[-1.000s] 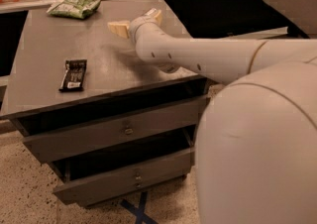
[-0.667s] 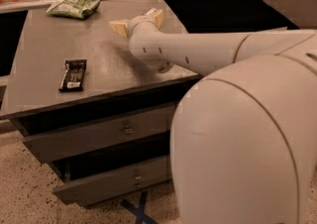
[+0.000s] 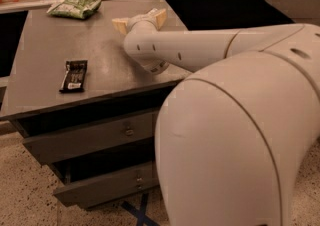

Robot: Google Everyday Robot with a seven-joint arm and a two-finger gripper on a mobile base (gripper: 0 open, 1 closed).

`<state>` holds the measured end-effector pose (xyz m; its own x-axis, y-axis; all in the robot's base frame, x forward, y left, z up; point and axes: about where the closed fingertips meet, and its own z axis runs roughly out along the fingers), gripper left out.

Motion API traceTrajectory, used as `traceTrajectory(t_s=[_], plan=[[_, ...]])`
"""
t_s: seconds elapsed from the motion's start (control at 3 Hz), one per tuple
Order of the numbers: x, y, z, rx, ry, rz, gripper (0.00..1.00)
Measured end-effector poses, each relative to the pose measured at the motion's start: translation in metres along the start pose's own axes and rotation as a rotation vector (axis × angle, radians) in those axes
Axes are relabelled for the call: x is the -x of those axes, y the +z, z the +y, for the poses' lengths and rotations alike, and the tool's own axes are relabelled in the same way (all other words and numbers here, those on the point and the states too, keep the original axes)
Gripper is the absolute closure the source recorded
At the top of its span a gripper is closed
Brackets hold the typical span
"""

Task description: Move redbull can near rxbar chocolate

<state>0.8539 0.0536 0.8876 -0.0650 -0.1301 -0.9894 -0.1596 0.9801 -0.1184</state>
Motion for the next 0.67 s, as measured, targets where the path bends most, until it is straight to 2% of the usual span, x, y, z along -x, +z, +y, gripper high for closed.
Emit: traceTrajectory(t_s=[0.67], plan=[[-0.011, 0.018, 0.009, -0.026, 0.056, 0.029, 0.0]])
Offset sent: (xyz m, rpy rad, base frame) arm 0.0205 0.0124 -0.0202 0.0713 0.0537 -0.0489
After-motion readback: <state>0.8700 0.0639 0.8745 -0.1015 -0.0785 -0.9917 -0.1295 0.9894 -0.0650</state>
